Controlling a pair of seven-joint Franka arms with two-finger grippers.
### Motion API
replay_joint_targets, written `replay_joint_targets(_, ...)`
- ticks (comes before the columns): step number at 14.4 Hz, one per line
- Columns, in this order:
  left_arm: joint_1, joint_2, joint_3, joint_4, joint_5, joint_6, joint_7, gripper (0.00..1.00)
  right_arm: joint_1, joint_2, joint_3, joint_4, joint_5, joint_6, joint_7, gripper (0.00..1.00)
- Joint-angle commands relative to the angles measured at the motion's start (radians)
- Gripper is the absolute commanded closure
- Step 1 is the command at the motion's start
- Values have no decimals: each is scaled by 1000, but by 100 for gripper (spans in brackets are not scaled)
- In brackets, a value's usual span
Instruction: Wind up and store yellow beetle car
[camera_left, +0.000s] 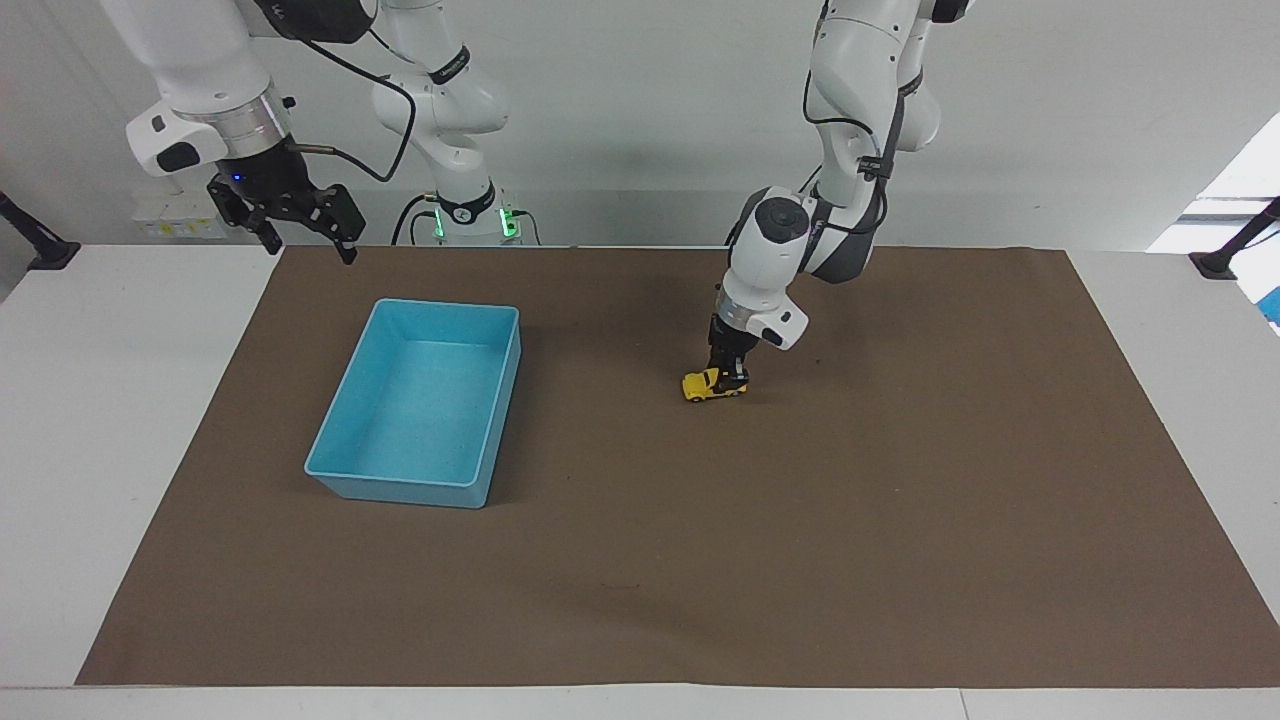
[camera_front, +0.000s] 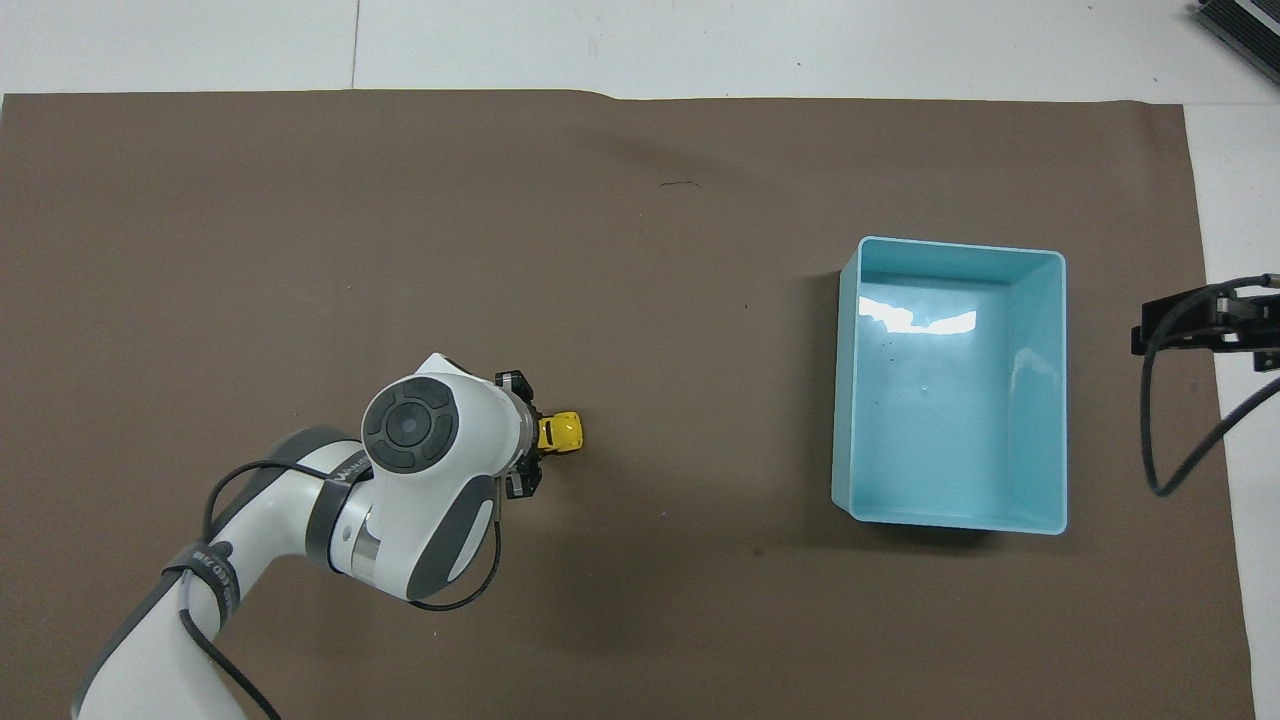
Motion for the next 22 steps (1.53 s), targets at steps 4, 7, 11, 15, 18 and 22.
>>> replay_joint_targets(4, 176, 27, 12, -38, 2, 29, 161, 92, -5, 9, 2, 18, 7, -10, -15, 0)
replay_joint_targets(7, 254, 27, 14, -51, 3, 29, 218, 90, -5, 9, 3, 18, 7, -10, -15, 0)
replay_joint_targets(11, 270, 27, 14, -51, 5, 27, 228, 74, -5, 9, 3, 18, 7, -10, -15, 0)
replay_joint_targets(15, 270, -15, 16, 11, 5, -90, 222, 0, -5, 9, 3, 18, 7, -10, -15, 0)
replay_joint_targets(18, 268, -54, 14, 146, 5, -328, 222, 0, -5, 9, 3, 16, 7, -10, -15, 0)
replay_joint_targets(22, 276, -54, 16, 251, 5, -419, 225, 0, -5, 9, 3, 18, 7, -10, -15, 0)
